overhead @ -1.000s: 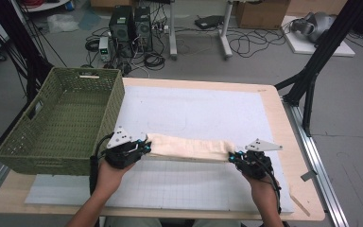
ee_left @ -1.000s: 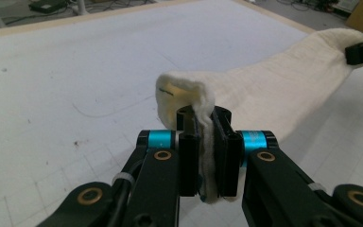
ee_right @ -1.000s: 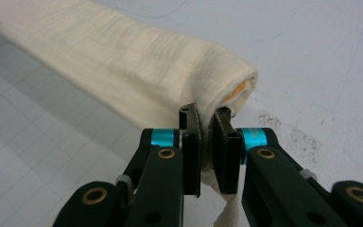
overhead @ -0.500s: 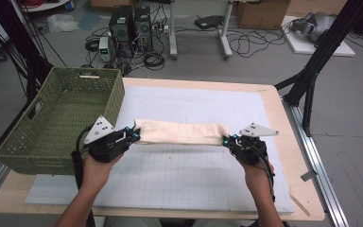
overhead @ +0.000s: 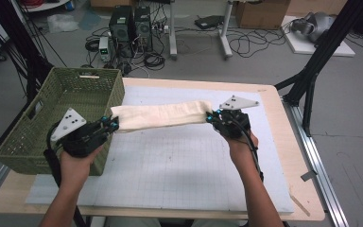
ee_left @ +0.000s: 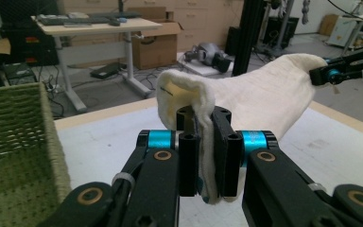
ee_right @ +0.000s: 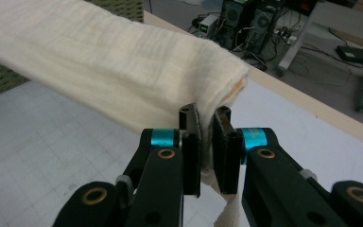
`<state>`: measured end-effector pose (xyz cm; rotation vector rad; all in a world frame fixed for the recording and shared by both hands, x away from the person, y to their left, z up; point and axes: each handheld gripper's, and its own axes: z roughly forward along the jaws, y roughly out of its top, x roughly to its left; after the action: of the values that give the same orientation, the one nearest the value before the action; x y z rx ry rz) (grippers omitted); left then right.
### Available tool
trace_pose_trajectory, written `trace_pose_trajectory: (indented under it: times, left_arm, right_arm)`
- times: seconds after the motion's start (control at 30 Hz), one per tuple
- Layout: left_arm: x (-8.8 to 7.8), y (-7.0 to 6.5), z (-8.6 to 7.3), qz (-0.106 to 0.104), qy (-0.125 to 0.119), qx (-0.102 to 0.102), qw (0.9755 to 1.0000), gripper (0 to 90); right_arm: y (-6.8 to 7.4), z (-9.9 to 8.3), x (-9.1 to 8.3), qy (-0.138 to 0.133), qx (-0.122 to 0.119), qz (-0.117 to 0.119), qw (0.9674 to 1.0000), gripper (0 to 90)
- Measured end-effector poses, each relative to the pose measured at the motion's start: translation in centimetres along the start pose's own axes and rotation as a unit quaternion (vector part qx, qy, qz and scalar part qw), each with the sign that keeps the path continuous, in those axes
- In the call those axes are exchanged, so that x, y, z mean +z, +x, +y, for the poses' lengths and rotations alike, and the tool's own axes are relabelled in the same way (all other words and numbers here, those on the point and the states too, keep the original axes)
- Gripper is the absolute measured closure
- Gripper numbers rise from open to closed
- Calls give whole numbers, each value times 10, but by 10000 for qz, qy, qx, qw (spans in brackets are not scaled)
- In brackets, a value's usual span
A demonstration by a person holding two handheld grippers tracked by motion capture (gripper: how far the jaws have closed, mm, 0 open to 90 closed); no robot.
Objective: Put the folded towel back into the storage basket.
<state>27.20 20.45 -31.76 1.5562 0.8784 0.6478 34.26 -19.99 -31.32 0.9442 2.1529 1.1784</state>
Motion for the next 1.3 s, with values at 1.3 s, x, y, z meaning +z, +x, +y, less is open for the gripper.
trace_pose_trajectory:
  times: [1.3]
  left_arm:
    - [-95, 67, 1, 1218, -563, -593, 9892, 823]
  right_arm:
    - [61, 116, 108, -488, -747, 868, 9922, 839]
